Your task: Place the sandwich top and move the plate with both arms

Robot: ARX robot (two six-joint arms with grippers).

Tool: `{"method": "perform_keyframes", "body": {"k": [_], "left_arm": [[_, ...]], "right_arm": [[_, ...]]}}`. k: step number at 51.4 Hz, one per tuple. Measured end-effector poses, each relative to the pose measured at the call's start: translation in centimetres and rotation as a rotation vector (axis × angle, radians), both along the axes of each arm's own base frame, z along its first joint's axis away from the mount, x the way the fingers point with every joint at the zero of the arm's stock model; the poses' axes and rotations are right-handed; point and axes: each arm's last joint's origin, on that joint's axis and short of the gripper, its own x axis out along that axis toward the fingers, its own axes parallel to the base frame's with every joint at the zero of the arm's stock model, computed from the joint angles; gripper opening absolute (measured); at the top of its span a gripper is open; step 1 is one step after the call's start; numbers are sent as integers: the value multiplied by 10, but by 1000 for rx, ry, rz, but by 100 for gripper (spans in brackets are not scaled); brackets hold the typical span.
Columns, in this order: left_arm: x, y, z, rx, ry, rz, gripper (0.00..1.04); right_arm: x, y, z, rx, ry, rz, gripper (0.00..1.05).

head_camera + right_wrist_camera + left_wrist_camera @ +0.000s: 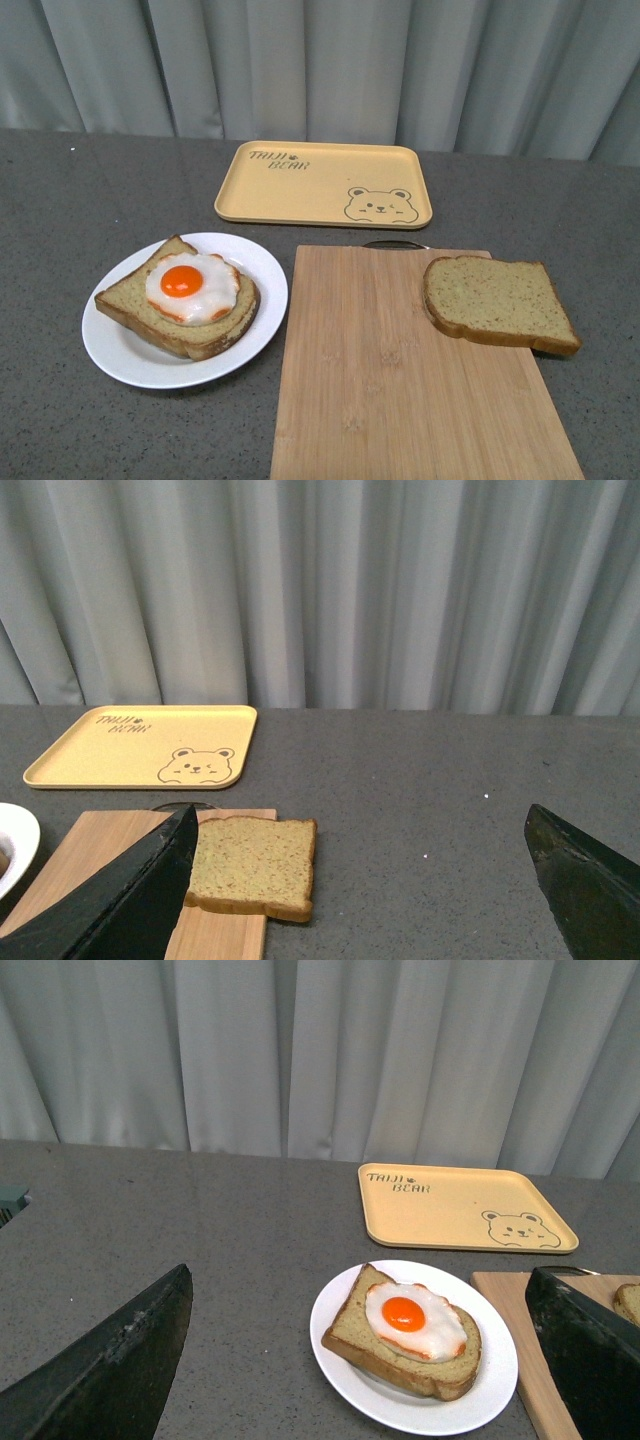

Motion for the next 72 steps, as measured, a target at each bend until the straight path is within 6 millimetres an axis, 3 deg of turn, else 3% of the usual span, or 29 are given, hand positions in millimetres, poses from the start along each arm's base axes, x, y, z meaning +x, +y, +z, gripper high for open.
{"method": "perform_keyframes", "body": {"k": [72], "left_arm": [[0,0,0,0,0,0,98]], "right_arm": [[0,0,0,0,0,0,95]]}}
